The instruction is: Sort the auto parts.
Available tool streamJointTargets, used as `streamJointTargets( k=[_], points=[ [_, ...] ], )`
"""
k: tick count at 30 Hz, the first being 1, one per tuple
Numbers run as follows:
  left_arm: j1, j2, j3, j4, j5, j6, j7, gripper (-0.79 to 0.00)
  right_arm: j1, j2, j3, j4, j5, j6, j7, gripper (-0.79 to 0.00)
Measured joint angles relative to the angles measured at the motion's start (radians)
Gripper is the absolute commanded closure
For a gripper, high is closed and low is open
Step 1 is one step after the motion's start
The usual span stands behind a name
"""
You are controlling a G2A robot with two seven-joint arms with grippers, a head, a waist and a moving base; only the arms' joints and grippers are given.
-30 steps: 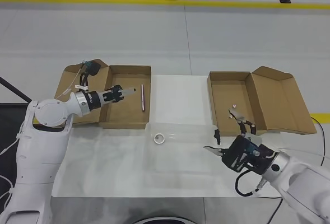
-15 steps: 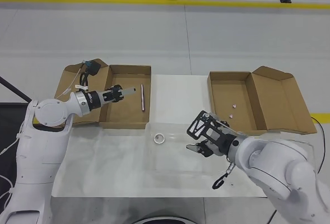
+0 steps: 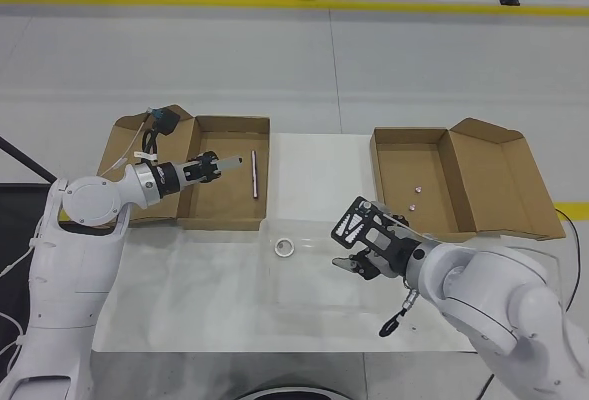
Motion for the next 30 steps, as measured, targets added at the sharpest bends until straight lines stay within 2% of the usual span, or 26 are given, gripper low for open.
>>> streamJointTargets(
  k=[24, 30],
  points=[
    [0.015, 0.000, 0.007, -0.020, -0.010, -0.006, 0.020, -0.785, -0.010, 0.000, 0.001, 0.009, -0.008, 0.004, -0.012, -0.785],
    [0.033, 0.006, -0.002, -0.056, -0.050, -0.052, 0.058, -0.785, -0.054, -0.002, 0.041, 0.052, -0.010, 0.132, -0.054, -0.785]
  ],
)
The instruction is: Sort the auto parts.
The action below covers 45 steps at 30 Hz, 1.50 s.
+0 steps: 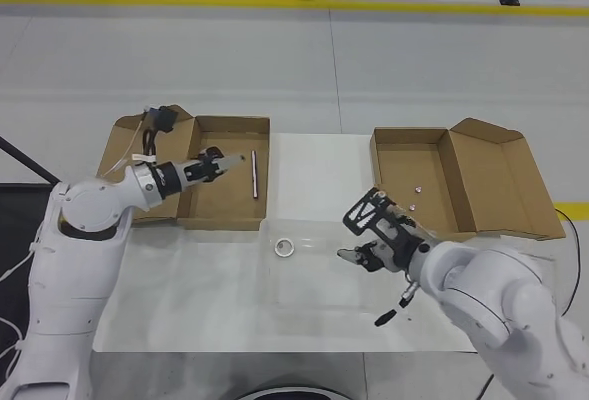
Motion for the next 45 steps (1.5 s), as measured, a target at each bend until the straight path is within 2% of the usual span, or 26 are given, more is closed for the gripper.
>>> streamJointTargets(
  k=[5, 11, 23, 27, 31, 35, 38, 41, 45],
  points=[
    [0.017, 0.008, -0.017, -0.001, -0.023, -0.018, 0.010, -0.785, -0.014, -0.008, 0.034, 0.056, 0.124, 0.124, 0.015, -0.785],
    [0.025, 0.014, -0.011, 0.008, -0.036, -0.020, 0.027, -0.785, 0.068, -0.036, -0.042, 0.126, 0.268, 0.265, 0.069, -0.785],
    [0.027, 0.015, -0.005, 0.010, -0.039, -0.017, 0.033, -0.785, 0.069, -0.036, -0.046, 0.127, 0.270, 0.264, 0.068, -0.785],
    [0.031, 0.015, -0.002, 0.009, -0.041, -0.017, 0.038, -0.785, 0.044, -0.040, -0.082, 0.130, 0.251, 0.237, 0.030, -0.785],
    [0.047, 0.012, 0.033, 0.046, -0.036, -0.008, 0.077, -0.785, 0.075, -0.060, -0.155, 0.155, 0.231, 0.370, 0.062, -0.785],
    [0.029, 0.010, 0.064, 0.108, -0.026, -0.017, 0.099, -0.785, 0.158, -0.100, -0.252, 0.240, 0.270, 0.580, 0.104, -0.785],
    [0.021, 0.009, 0.076, 0.139, -0.048, -0.030, 0.106, -0.785, 0.222, -0.137, -0.316, 0.358, 0.353, 0.678, 0.033, -0.785],
    [0.021, 0.009, 0.082, 0.165, -0.065, -0.056, 0.113, -0.785, 0.282, -0.168, -0.361, 0.461, 0.459, 0.740, -0.041, -0.785],
    [0.030, 0.011, 0.082, 0.189, -0.094, -0.089, 0.112, -0.785, 0.282, -0.168, -0.359, 0.461, 0.461, 0.741, -0.040, -0.785]
  ],
)
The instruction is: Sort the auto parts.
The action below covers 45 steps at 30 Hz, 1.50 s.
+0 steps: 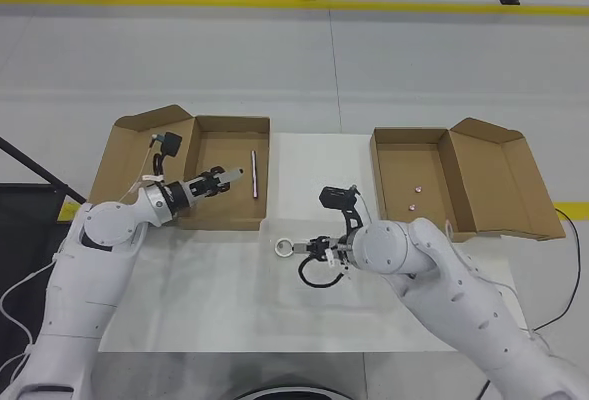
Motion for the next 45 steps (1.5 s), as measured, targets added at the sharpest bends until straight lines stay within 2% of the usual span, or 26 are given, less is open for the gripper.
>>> streamJointTargets(
  k=[8, 12, 19, 26, 29, 31, 33, 36, 40, 45],
  points=[
    [0.000, 0.000, 0.000, 0.001, -0.002, 0.000, -0.001, -0.785, -0.001, 0.000, 0.000, 0.000, 0.000, -0.001, 0.000, -0.785],
    [0.010, 0.000, 0.002, -0.012, 0.000, 0.003, 0.014, -0.785, -0.011, -0.015, -0.026, 0.012, 0.019, 0.015, -0.052, -0.785],
    [0.041, 0.006, -0.005, -0.056, 0.002, 0.008, 0.044, -0.785, 0.093, -0.088, -0.163, 0.138, 0.062, 0.127, -0.128, -0.785],
    [0.064, 0.013, -0.019, -0.071, -0.010, 0.001, 0.055, -0.785, 0.218, -0.171, -0.313, 0.315, 0.192, 0.246, -0.246, -0.785],
    [0.068, 0.015, -0.020, -0.072, -0.013, 0.001, 0.058, -0.785, 0.272, -0.197, -0.376, 0.374, 0.260, 0.277, -0.277, -0.680],
    [0.069, 0.016, -0.019, -0.073, -0.015, 0.001, 0.059, -0.785, 0.301, -0.208, -0.410, 0.399, 0.299, 0.298, -0.299, -0.656],
    [0.070, 0.017, -0.018, -0.073, -0.017, 0.002, 0.061, -0.785, 0.330, -0.218, -0.445, 0.417, 0.348, 0.320, -0.321, -0.582],
    [0.070, 0.019, -0.015, -0.073, -0.019, 0.002, 0.063, -0.785, 0.367, -0.224, -0.489, 0.435, 0.411, 0.340, -0.340, -0.529],
    [0.067, 0.020, -0.007, -0.070, -0.018, 0.005, 0.065, -0.785, 0.404, -0.224, -0.531, 0.449, 0.460, 0.339, -0.339, -0.570],
    [0.063, 0.021, 0.004, -0.067, -0.018, 0.008, 0.071, -0.785, 0.431, -0.223, -0.569, 0.460, 0.501, 0.339, -0.339, -0.548]
  ],
)
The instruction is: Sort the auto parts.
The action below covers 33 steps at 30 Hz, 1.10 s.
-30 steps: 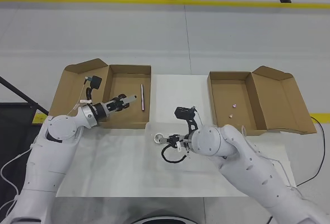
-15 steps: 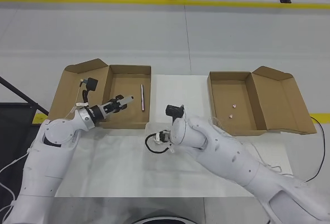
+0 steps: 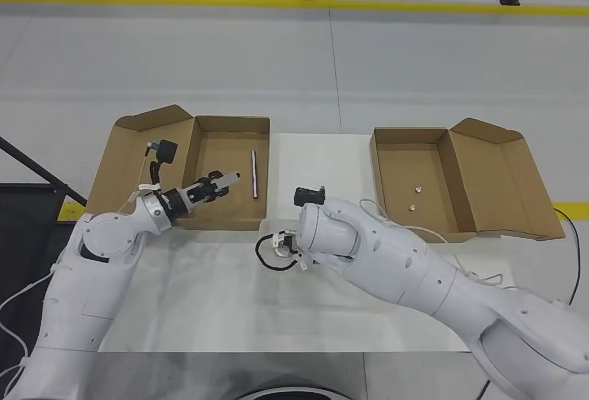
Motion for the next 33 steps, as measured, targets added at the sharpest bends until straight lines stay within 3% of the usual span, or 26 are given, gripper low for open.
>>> streamJointTargets(
  k=[4, 12, 19, 28, 33],
  points=[
    [-0.001, 0.001, 0.004, 0.002, 0.001, 0.003, 0.005, -0.785, 0.011, -0.004, -0.014, 0.020, 0.025, 0.000, 0.000, -0.566],
    [-0.004, 0.005, 0.006, 0.006, 0.001, 0.008, 0.015, -0.785, 0.019, -0.020, -0.025, 0.047, 0.043, 0.000, 0.000, -0.462],
    [-0.008, 0.008, 0.009, 0.013, -0.005, 0.013, 0.021, -0.785, 0.013, -0.039, -0.025, 0.081, 0.040, 0.000, 0.000, -0.443],
    [-0.015, 0.011, 0.007, 0.026, -0.013, 0.014, 0.032, -0.785, 0.020, -0.061, -0.025, 0.113, 0.040, 0.000, 0.000, -0.271],
    [-0.023, 0.012, 0.015, 0.031, -0.017, 0.017, 0.033, -0.785, 0.020, -0.061, -0.025, 0.120, 0.043, 0.000, 0.000, -0.262]
  ],
)
